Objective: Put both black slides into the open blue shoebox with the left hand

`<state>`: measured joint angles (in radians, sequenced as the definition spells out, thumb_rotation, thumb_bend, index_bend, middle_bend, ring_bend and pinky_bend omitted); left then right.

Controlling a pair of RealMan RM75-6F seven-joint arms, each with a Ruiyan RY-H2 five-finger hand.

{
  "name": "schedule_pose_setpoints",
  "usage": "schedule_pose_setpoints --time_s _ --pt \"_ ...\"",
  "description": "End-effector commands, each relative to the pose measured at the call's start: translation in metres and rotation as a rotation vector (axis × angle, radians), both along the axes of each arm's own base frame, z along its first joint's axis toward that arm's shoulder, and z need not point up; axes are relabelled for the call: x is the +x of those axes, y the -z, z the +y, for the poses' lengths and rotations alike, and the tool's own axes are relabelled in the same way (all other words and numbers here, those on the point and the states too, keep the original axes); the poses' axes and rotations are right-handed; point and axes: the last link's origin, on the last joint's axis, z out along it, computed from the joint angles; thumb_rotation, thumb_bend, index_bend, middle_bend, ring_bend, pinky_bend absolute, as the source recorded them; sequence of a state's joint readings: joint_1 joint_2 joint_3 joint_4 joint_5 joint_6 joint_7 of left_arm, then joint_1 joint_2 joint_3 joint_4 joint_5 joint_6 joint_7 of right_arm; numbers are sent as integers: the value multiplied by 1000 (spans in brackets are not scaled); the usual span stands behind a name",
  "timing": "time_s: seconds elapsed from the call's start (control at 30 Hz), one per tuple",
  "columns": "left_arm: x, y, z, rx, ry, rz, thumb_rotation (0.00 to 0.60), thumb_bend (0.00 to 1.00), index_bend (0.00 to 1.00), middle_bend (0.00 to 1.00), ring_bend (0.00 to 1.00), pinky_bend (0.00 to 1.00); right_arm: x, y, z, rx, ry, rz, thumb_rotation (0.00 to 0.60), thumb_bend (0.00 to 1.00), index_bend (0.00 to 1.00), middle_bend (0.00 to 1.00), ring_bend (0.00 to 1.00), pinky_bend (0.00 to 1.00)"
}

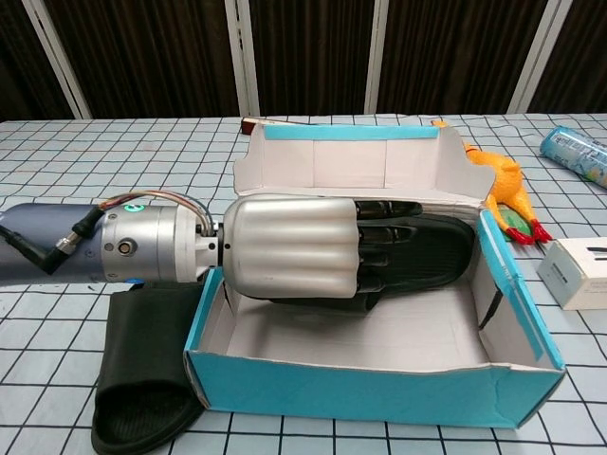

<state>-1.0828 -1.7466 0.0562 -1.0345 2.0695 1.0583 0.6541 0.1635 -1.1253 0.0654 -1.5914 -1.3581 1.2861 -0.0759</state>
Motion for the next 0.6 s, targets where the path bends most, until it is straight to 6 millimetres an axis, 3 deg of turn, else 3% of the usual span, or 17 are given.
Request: schedule_pose_setpoints --time_s 0.03,0.6 --pt "1 0 -1 4 14 1 600 418 547 516 99 29 0 0 0 0 1 0 600 226 132 206 257 201" --pt "7 -2 7 95 144 56 600 418 532 508 99 29 0 1 0 7 5 -1 600 226 132 206 257 201"
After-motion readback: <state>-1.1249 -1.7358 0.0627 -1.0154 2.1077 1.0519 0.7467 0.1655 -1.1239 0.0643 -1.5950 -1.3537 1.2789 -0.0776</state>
